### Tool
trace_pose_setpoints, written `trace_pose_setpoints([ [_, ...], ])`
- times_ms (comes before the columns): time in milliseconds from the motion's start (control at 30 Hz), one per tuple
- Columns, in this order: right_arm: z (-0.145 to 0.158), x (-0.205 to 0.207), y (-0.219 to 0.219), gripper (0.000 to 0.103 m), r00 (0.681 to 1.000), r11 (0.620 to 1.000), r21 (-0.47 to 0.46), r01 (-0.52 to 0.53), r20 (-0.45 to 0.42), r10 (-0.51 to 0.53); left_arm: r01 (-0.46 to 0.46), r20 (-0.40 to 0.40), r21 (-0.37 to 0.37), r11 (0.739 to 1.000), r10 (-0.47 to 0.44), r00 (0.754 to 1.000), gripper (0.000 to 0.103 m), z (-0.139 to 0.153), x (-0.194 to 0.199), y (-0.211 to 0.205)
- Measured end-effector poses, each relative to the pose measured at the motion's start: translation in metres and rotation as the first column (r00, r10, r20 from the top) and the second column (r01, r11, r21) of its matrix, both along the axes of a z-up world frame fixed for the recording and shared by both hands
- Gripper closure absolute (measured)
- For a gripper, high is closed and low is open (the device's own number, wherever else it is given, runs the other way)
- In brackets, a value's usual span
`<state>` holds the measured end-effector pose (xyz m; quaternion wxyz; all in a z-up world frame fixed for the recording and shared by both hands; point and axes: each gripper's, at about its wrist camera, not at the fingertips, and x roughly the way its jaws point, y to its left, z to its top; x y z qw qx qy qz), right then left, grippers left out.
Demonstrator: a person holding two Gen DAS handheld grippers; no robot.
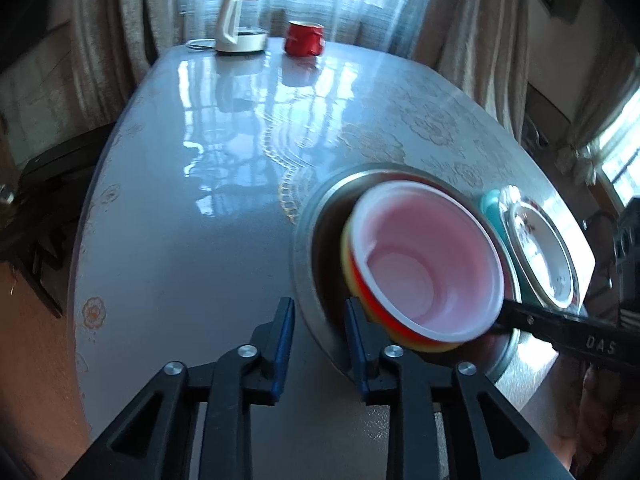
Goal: Organize plates and bowls
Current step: 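Close both grippers on the rim of the steel bowl, then lift the nested steel bowl with both grippers and lower it onto the plate stack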
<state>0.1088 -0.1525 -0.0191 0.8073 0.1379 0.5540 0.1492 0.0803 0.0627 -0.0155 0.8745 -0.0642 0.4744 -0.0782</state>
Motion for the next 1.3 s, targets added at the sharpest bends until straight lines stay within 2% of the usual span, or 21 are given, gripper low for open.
trace_pose_setpoints([
  [100,-0.001,0.009,0.009,0.074,1.000,1.000,0.004,-0.009,0.006,0.009,0.015,-0.005,0.024,1.000,-0.015,1.000,0.080,0.000,0.003,-0.004],
  [167,-0.003,0.011,0.014,0.084,1.000,1.000,0.019,-0.011,0.009,0.011,0.012,-0.007,0.018,1.000,-0.012,1.000,0.080,-0.002,0.005,-0.003],
  [233,-0.006,0.015,0.019,0.086,1.000,1.000,0.014,-0.006,0.016,0.006,0.004,-0.009,0.002,1.000,-0.004,1.000,0.081,-0.004,0.007,-0.002],
  [367,-0.015,0.022,0.022,0.087,1.000,0.999,0.048,0.015,0.023,-0.016,-0.004,-0.010,-0.013,1.000,0.004,1.000,0.081,-0.007,0.006,-0.001],
  [633,-0.022,0.023,0.021,0.087,0.999,0.997,0.078,0.002,0.032,-0.005,-0.016,0.002,0.049,0.999,0.016,1.000,0.078,-0.006,0.001,-0.008],
  [1000,-0.020,0.007,0.013,0.086,0.997,0.997,0.074,-0.022,0.082,0.016,-0.071,0.057,0.041,0.997,0.069,0.996,0.078,-0.010,-0.006,-0.008],
  [1300,-0.019,-0.002,0.010,0.086,0.995,0.995,0.094,-0.017,0.104,0.007,-0.078,0.086,0.032,0.996,0.075,0.993,0.078,-0.009,-0.010,-0.009],
])
